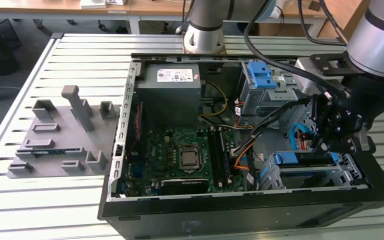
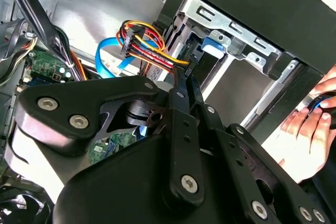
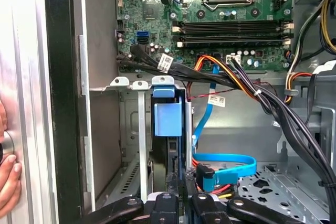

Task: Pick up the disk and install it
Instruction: 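Insert the first disk wire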

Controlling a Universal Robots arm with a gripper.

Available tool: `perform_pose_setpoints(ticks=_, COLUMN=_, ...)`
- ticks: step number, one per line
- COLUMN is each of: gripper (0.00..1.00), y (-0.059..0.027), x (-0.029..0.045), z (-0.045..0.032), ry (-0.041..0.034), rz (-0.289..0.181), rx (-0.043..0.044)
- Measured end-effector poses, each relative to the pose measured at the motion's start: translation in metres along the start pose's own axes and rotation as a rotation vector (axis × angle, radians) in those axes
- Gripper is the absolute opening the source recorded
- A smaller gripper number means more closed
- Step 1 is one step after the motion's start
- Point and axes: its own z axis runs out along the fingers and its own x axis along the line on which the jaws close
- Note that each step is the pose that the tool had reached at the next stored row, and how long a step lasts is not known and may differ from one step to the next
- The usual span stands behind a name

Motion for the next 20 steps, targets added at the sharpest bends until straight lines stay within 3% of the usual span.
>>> perform_pose_setpoints(ticks=20, gripper=0.16, y=0.0012, x=0.0019, z=0.0031, ry=-0.0037, rz=0.0, rx=0.0009)
